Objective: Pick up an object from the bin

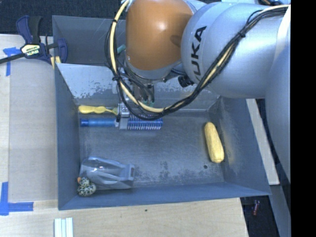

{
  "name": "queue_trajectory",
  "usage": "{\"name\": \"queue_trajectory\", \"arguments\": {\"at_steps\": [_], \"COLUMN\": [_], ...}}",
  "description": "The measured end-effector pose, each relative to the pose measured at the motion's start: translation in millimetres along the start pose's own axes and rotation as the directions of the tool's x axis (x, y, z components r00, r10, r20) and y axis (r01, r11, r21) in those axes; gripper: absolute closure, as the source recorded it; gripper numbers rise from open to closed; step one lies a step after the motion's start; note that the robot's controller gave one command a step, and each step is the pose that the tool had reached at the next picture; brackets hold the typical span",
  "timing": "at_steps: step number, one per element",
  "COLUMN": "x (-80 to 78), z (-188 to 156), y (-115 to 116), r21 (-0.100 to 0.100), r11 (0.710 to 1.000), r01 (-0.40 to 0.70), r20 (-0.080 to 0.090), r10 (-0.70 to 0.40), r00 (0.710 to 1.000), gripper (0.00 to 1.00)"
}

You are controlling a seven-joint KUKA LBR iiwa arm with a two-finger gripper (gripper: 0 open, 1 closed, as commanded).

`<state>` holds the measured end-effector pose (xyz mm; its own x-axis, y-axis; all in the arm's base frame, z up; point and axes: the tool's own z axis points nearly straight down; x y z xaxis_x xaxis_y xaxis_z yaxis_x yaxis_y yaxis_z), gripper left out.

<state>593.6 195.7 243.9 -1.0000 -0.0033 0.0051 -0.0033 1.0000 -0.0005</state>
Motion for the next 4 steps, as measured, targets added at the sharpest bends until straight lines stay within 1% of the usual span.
{"name": "queue_trajectory", "arguments": {"at_steps": [1, 2, 3, 4], "x": [-1.7, -20.3, -10.3, -24.8], "z": [-5.4, 59.5, 73.7, 96.2], "y": [-1.2, -39.0, -2.3, -20.5], "r21": [-0.002, -0.004, 0.0, 0.002], "r11": [1.0, 0.999, 0.966, 0.99], "r01": [-0.003, -0.053, 0.26, 0.142], "r20": [0.009, 0.015, 0.018, 0.011], "r10": [0.003, 0.053, -0.26, -0.142], "r00": [1.0, 0.998, 0.965, 0.99], "gripper": [0.0, 0.0, 0.0, 0.0]}}
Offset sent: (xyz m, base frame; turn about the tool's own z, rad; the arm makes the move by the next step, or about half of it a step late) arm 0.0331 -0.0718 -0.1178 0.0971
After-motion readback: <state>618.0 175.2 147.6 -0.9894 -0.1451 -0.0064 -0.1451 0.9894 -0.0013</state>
